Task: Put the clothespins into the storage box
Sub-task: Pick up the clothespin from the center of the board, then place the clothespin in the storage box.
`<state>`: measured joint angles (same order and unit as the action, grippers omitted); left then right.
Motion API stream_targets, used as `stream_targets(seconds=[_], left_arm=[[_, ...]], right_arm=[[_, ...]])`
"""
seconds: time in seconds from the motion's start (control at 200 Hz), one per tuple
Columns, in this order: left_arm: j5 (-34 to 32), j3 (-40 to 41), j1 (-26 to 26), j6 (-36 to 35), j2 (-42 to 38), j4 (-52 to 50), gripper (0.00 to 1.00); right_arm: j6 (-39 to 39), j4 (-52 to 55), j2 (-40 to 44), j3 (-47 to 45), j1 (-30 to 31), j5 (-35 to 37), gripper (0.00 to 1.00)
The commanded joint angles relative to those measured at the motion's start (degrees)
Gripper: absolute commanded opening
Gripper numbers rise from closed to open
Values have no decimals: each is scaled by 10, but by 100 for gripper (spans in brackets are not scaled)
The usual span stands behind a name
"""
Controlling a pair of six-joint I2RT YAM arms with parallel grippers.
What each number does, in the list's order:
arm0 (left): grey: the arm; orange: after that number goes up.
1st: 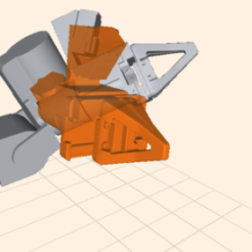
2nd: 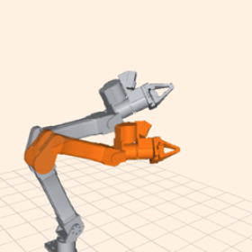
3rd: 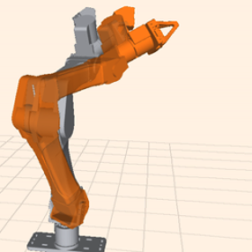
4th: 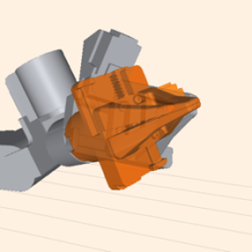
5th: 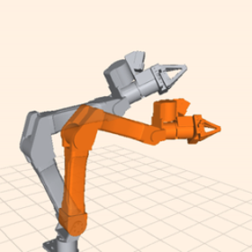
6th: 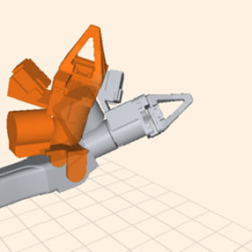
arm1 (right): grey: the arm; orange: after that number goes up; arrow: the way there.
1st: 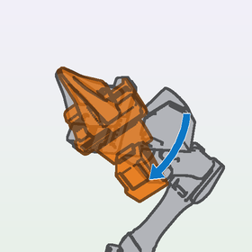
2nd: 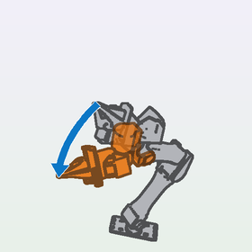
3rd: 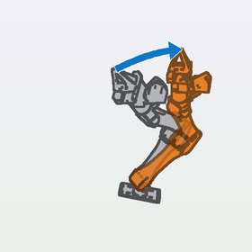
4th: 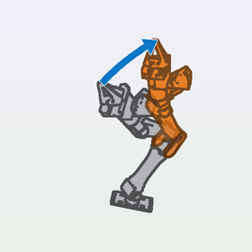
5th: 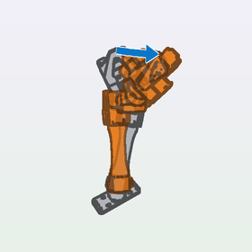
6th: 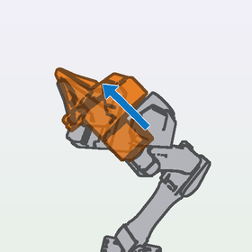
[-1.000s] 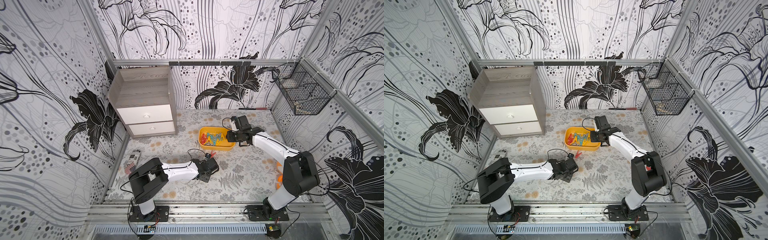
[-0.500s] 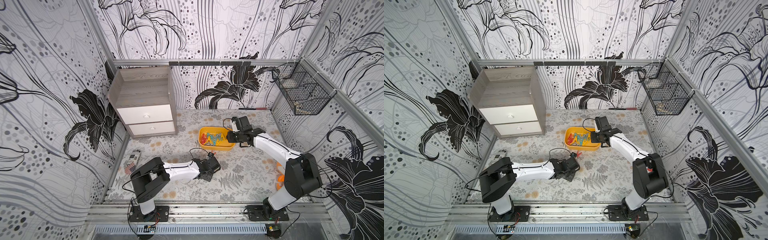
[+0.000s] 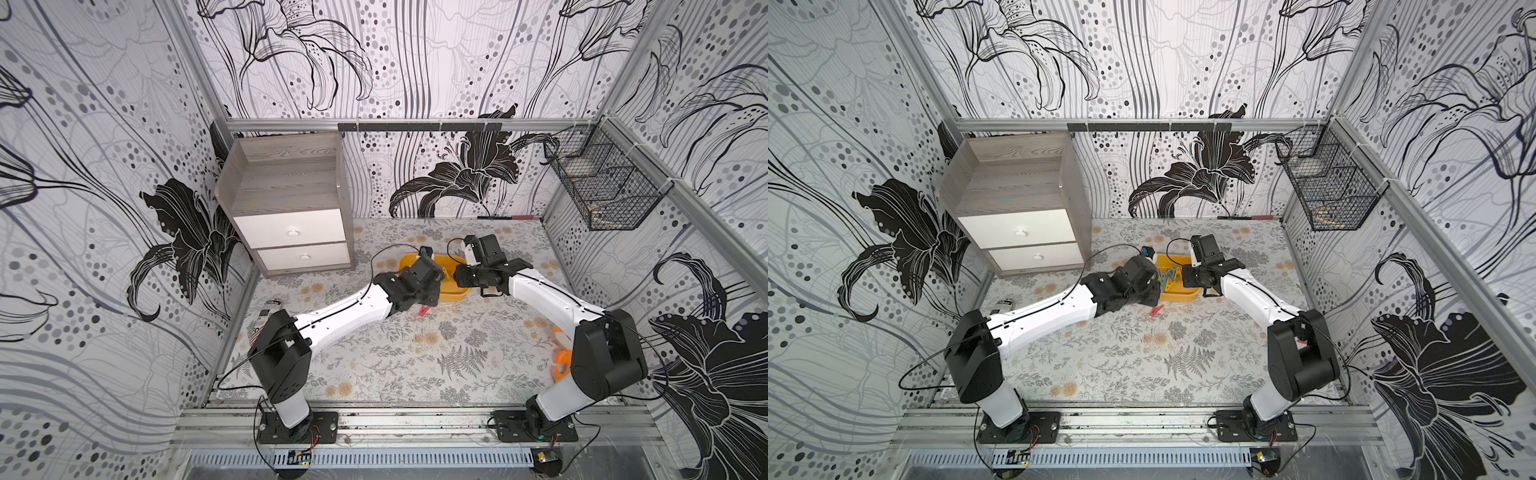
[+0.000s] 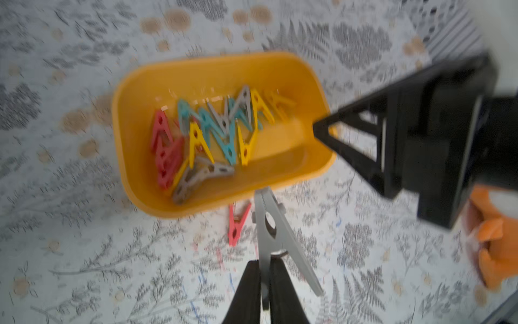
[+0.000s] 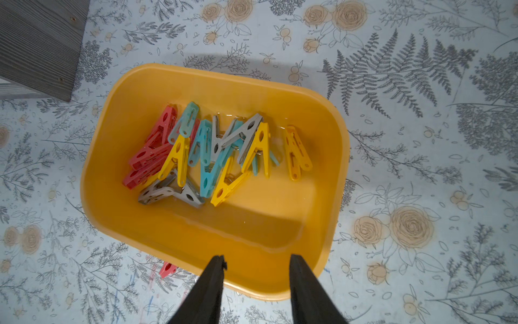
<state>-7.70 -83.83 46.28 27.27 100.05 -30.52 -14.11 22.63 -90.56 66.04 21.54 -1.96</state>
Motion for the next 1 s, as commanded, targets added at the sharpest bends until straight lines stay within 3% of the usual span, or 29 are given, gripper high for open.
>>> stream_targets(seconds=[0.0, 0.13, 0.496, 0.766, 0.996], left_arm=[[27, -45, -42, -18, 62, 5, 13], [45, -102, -75, -24, 136, 10, 13], [-32, -220, -103, -29, 284, -58, 14], [-76, -242, -103, -19, 317, -92, 18], [-44, -230, -108, -12, 305, -71, 25]], right_arm=[[-12, -7, 12, -12, -2, -9, 43], [-14, -9, 13, -18, -2, -13, 43], [-16, -6, 17, -19, 11, -27, 43], [-26, 5, 24, -6, 50, -18, 44], [-37, 16, 29, 2, 90, -8, 44]])
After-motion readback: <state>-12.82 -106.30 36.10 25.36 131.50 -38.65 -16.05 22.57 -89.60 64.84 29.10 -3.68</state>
